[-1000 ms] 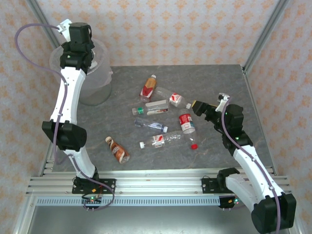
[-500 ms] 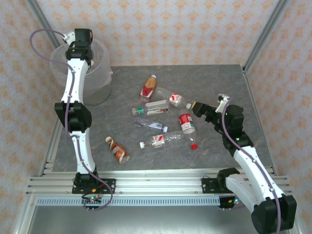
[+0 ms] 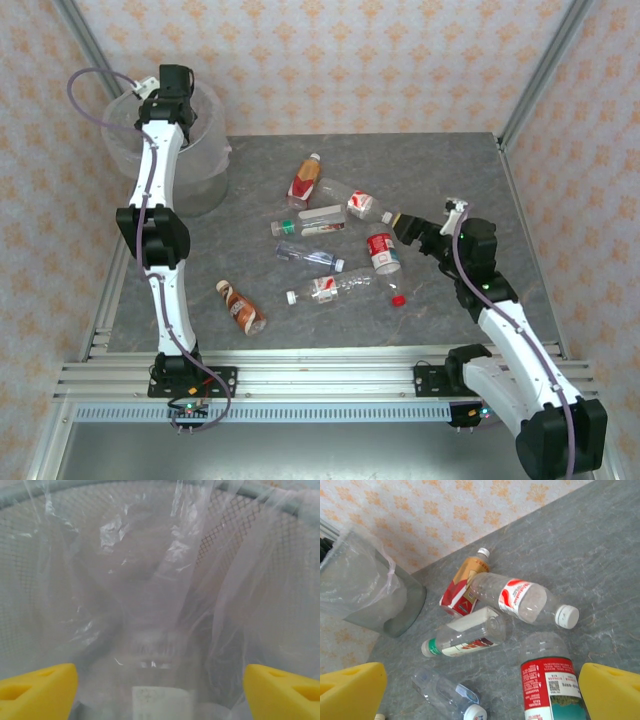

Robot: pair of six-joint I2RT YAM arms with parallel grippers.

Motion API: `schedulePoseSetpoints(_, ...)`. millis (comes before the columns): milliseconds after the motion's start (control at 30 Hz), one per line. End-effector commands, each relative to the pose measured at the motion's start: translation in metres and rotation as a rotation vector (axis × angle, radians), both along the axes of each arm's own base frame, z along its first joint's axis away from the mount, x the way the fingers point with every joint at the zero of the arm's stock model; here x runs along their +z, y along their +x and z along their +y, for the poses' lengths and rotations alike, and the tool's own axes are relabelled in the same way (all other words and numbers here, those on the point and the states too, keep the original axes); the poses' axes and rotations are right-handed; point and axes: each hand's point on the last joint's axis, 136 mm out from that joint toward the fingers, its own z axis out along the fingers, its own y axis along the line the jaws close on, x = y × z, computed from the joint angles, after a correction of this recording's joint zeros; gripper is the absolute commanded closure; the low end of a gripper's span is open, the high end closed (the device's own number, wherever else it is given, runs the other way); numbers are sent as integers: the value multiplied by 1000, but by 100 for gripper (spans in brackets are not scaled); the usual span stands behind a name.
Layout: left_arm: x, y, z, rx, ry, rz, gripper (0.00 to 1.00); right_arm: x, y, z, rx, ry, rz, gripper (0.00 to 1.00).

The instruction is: Put the plastic bottles in the bin

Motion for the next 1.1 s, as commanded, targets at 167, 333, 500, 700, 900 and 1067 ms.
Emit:
schedulePoseSetpoints(167, 54, -12, -18, -94, -55, -98, 0, -19, -4, 0, -1, -12, 51, 1)
schedulePoseSetpoints(333, 83, -20, -37, -175, -122, -167, 0, -52, -14, -5, -13, -56, 178, 1)
schedulePoseSetpoints(500, 107, -33, -63, -264, -179, -241, 0, -82, -24, -20, -89, -132, 299, 1)
schedulePoseSetpoints(700, 137, -65, -100, -358, -197, -357, 0, -111, -38, -23, -123, -159, 457, 1)
schedulePoseSetpoints(900, 124, -101, -137, -390, -414, -454, 0, -132, -53, -7, -94, -106, 528, 2)
schedulePoseSetpoints(1067, 96, -145, -178, -433, -550, -474, 0, -151, -75, 0, -84, -155, 619, 7)
